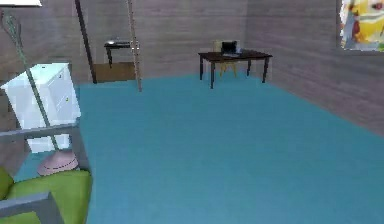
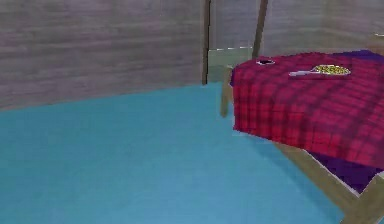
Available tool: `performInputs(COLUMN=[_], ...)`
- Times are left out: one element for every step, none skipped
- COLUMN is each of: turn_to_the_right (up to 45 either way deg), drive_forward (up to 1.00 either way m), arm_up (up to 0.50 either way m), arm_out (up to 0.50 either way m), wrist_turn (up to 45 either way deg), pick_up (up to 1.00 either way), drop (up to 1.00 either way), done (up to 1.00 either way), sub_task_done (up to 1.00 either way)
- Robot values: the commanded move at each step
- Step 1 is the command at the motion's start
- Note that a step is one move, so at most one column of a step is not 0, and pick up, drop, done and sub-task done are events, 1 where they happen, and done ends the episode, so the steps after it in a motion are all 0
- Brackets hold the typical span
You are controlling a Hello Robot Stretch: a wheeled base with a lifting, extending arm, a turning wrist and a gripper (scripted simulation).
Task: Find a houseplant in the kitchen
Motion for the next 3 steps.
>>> performInputs(turn_to_the_right=[0.0,-15.0,0.0], drive_forward=[0.60,0.00,1.00], arm_up=[0.00,0.00,0.00], arm_out=[0.00,0.00,0.00], wrist_turn=[0.0,0.0,0.0], pick_up=[0.00,0.00,0.00], drop=[0.00,0.00,0.00], done=[0.00,0.00,0.00], sub_task_done=[0.00,0.00,0.00])
